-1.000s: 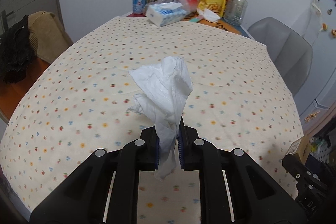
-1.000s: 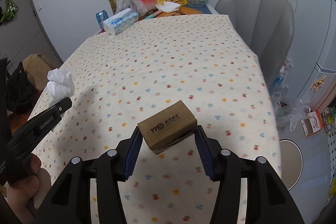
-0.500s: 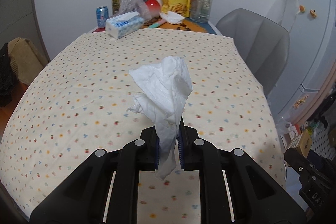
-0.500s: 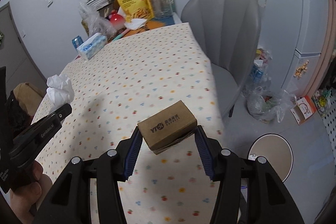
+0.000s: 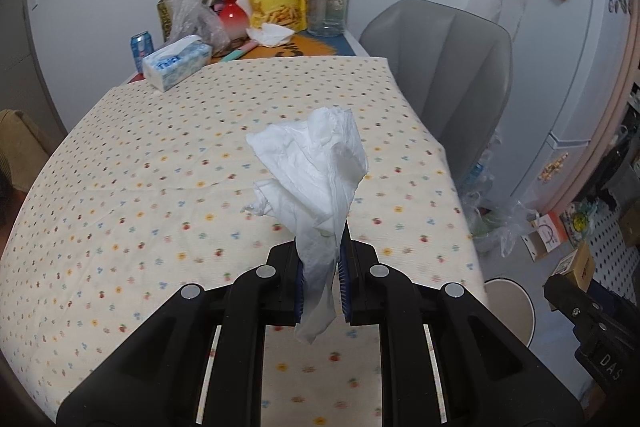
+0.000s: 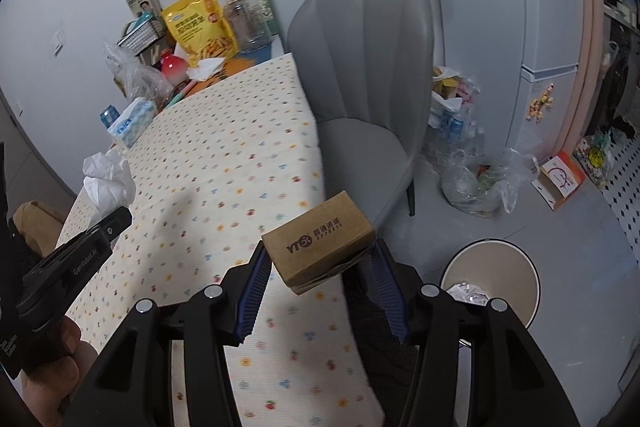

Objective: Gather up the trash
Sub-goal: 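Carry the tissue and cardboard box in both tools toward the bin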

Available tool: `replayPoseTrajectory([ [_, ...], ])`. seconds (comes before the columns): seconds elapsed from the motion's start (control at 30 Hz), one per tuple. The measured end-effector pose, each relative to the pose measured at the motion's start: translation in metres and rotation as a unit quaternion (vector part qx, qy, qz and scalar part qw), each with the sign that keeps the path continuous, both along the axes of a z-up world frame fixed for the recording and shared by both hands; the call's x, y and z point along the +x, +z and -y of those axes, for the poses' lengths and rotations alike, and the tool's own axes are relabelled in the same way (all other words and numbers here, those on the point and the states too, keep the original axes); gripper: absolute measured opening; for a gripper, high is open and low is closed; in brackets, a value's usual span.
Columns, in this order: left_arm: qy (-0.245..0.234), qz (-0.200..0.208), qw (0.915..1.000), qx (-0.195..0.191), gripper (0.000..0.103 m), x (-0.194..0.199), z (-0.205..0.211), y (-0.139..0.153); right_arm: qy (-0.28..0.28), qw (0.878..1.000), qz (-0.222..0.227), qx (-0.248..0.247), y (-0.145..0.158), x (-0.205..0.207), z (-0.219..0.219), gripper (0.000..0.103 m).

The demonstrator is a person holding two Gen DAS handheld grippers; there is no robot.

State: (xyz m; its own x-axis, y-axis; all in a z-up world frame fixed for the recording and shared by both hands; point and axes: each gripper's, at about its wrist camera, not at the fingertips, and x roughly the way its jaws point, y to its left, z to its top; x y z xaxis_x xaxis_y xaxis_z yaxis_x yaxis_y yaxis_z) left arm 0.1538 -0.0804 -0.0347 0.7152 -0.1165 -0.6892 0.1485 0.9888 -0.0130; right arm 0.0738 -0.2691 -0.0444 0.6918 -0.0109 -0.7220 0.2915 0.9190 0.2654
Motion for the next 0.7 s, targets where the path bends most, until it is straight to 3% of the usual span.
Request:
replayPoseTrajectory([
  [0.7, -0.109, -0.016, 0.9933, 0.035, 0.014, -0.002, 0.143, -0.012, -0.111, 0.994, -0.007, 0.025, -0.02, -0.031, 0.119, 0.051],
])
